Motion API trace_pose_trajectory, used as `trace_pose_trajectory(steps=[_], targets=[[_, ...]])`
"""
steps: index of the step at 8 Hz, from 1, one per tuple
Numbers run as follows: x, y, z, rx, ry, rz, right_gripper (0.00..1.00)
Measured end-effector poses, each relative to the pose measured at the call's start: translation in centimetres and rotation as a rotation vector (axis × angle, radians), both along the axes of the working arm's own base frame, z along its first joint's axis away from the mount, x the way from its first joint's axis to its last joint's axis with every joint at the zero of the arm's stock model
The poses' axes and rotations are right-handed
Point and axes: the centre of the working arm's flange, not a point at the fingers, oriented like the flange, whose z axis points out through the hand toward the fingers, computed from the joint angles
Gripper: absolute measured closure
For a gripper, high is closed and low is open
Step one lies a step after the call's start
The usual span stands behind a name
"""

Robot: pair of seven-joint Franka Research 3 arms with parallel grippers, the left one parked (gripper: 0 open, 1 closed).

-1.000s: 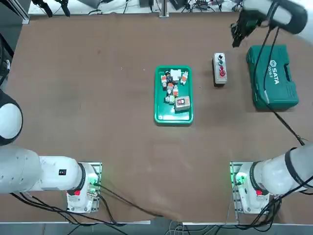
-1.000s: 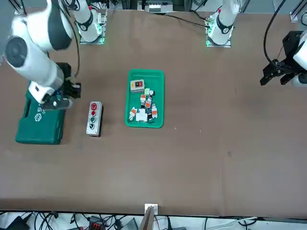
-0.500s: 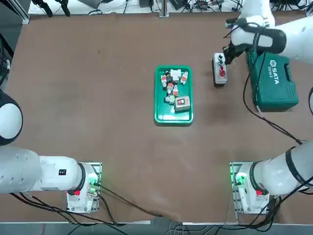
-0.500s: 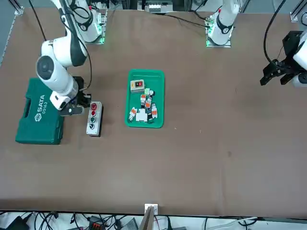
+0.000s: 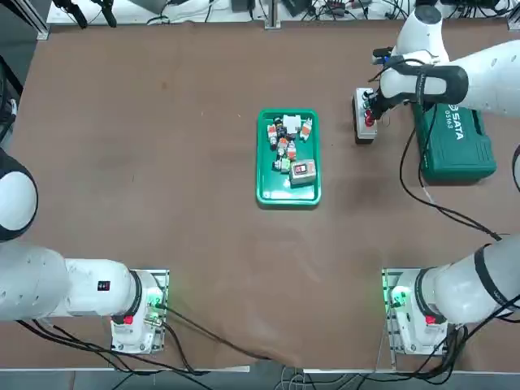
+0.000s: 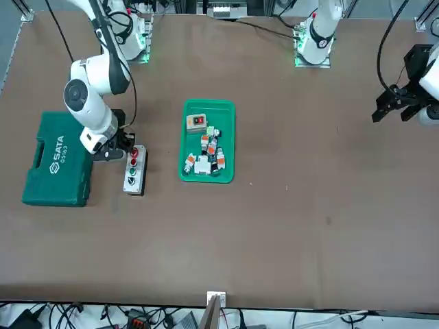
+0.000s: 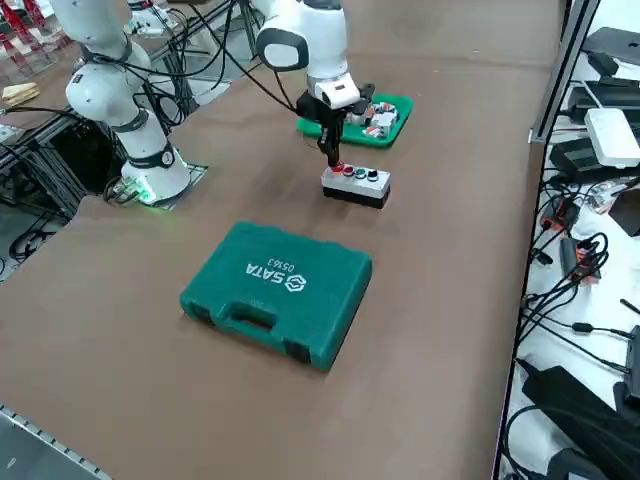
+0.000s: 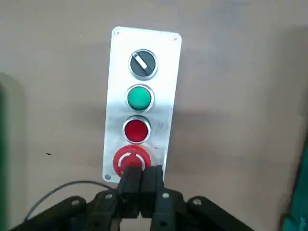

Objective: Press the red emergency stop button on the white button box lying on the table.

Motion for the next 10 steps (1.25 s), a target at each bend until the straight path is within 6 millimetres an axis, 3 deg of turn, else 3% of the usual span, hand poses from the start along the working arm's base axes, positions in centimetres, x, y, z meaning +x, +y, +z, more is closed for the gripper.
trace_pose_trajectory(steps=[10], targets=[[-0.2, 1.2, -0.5, 0.008, -0.039, -0.013, 0.99]])
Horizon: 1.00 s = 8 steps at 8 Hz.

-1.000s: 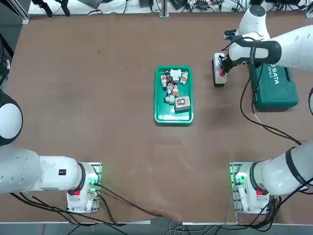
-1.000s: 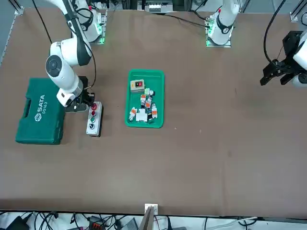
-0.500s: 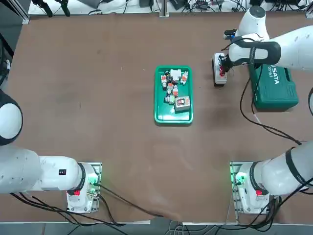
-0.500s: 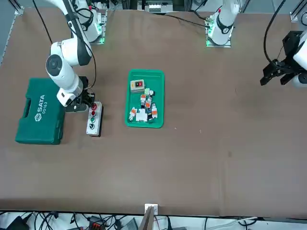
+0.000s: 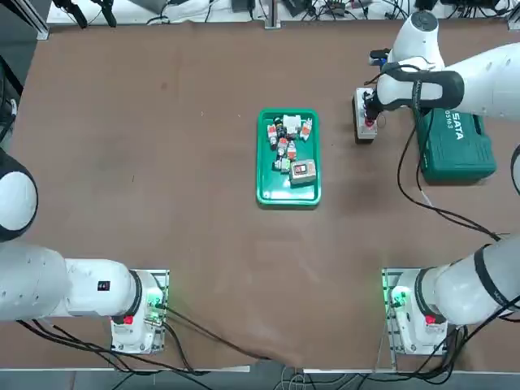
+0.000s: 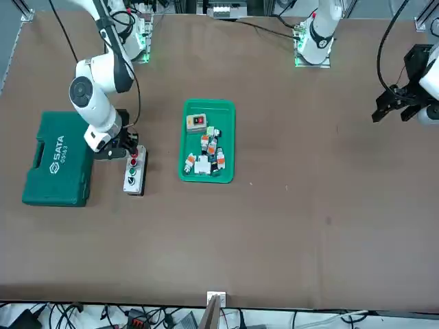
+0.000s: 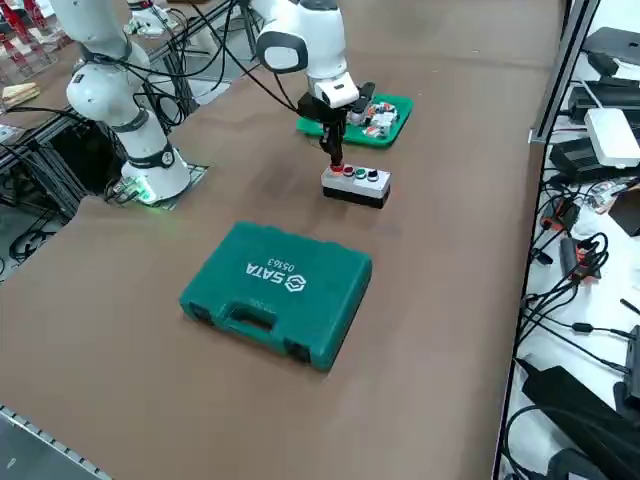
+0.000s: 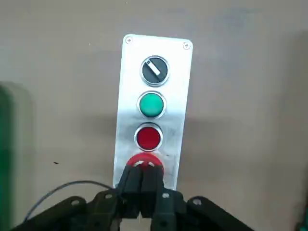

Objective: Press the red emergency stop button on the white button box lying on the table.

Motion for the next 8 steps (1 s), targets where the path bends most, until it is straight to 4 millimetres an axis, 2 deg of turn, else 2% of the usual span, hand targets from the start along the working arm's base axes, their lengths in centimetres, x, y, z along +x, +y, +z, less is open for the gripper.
trace_pose_trajectory(steps=[8], targets=[[-0.2, 0.2, -1.01, -0.001, 0.002, 0.004, 0.99]])
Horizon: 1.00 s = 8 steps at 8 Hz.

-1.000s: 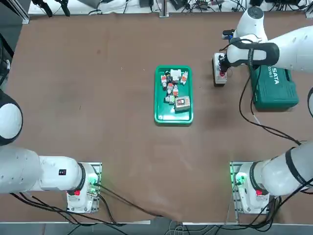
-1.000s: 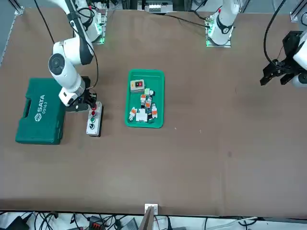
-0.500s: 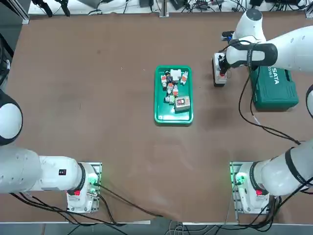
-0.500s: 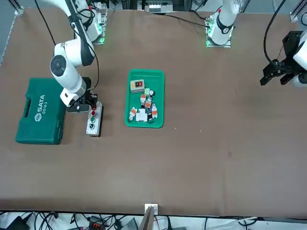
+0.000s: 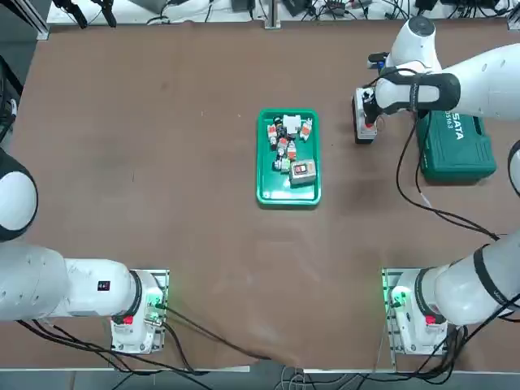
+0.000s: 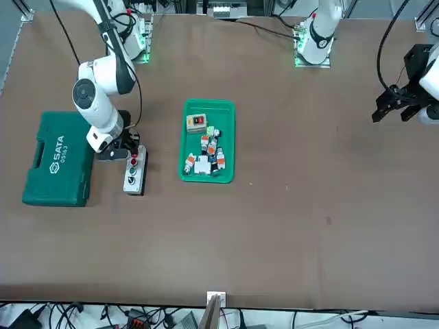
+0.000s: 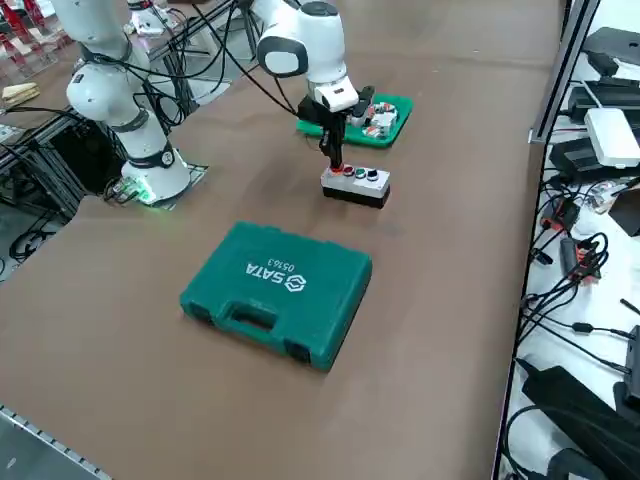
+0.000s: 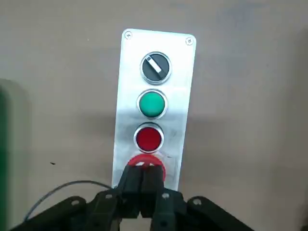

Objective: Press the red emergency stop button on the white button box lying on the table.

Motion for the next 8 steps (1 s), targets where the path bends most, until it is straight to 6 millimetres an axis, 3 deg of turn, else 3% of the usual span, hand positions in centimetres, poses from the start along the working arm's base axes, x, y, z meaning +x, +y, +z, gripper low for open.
trace_pose_trajectory(steps=[8], targets=[[0.06, 0.25, 0.12, 0.0, 0.0, 0.001, 0.99]])
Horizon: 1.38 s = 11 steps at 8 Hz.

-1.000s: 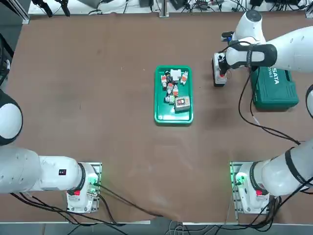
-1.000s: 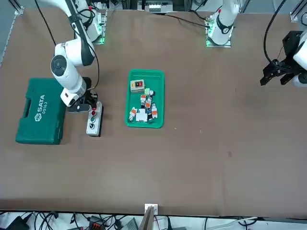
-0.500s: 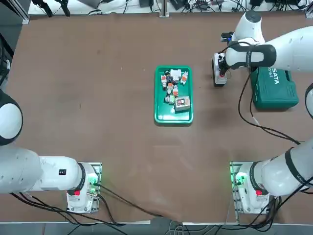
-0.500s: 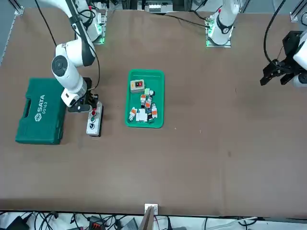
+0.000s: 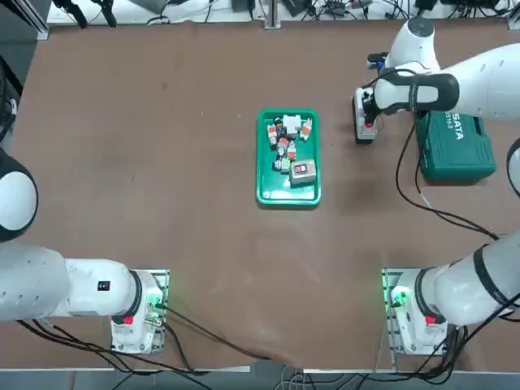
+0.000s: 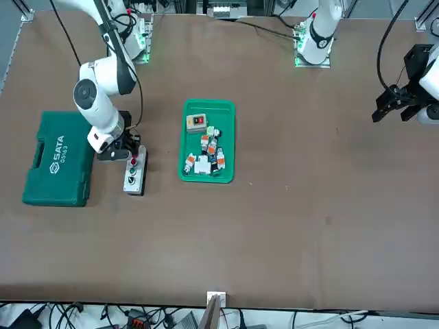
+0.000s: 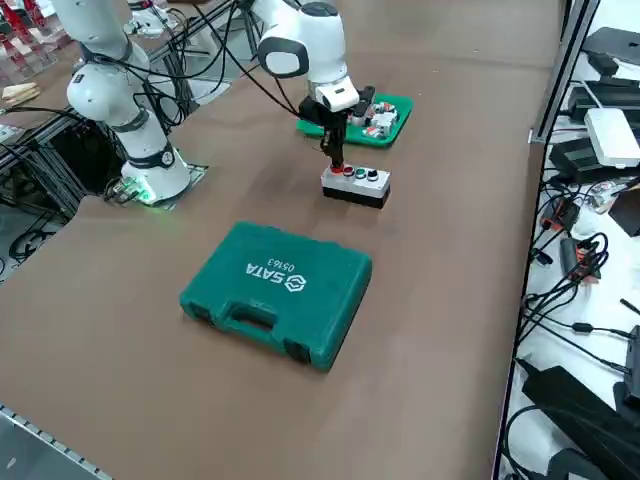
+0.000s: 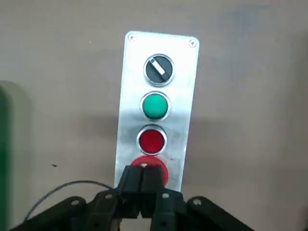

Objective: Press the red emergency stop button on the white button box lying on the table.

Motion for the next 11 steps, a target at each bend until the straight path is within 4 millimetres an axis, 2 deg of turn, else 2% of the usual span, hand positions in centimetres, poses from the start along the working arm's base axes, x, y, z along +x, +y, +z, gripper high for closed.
trace_pose_trajectory(steps=[1, 2, 6, 7, 10, 11], targets=[[0.1, 0.2, 0.7, -0.003, 0.012, 0.0, 0.99], [0.5, 0.2, 2.3, -0.005, 0.024, -0.004, 0.99], [2.5, -0.6, 14.6, -0.022, 0.112, -0.038, 0.97], [2.8, -1.3, 16.4, -0.028, 0.131, -0.049, 0.81], [3.9, -2.7, 18.5, -0.027, 0.116, -0.065, 0.29], [4.5, -3.9, 19.9, -0.024, 0.11, -0.086, 0.11]])
